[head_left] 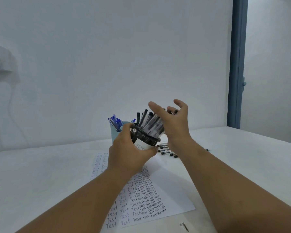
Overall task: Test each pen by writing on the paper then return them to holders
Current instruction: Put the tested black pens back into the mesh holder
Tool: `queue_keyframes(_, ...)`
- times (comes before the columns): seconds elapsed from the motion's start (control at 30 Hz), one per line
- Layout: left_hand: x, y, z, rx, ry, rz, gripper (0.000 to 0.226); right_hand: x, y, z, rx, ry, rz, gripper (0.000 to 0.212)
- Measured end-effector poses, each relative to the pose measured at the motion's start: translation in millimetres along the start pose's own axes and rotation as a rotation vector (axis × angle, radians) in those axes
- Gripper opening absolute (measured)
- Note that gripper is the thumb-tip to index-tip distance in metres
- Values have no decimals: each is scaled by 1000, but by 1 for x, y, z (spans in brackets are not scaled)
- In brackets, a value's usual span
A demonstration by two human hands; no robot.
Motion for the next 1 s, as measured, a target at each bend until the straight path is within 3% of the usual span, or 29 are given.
queue_keyframes(0.13,-3,0,-2,-6,112,39,82,-1,-3,2,12,-147,-8,88)
queue_keyframes(0.33,-10,-1,3,26,187,103,87,-4,0,3,51,-237,54,32)
queue_keyframes(0.43,-6,-1,0,-7,89,29,79,-4,1,5,91,-151,131,42)
queue_keyframes(0.53,-7,-1,-4,-18,113,30,74,4,-1,19,279,-262,-66,64)
queue_keyframes(0.6,-8,-1,-2,16,153,57,76,6,-8,27,345,-431,-201,59)
queue_keyframes(0.7,-12,-2,2,59,225,119,85,6,-7,21,250,-375,-210,24)
queue_keyframes(0.77,-15,-2,4,59,217,121,87,5,-3,13,153,-311,-181,11)
queue_keyframes(0.9,-13,-2,3,12,116,54,81,2,4,-6,-81,-130,-109,14)
queue_keyframes(1.0,-13,-3,0,9,136,61,81,-2,6,-2,-20,-183,-77,13)
Point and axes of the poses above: each hand's wrist, its own y-axis towards the middle knuckle, its own z-axis out of the palm, x = y × z, the point moved 8 cm from there along y, towards the middle knuckle, and after that the axes turned 4 degrees about -y, right-handed, at the moved point
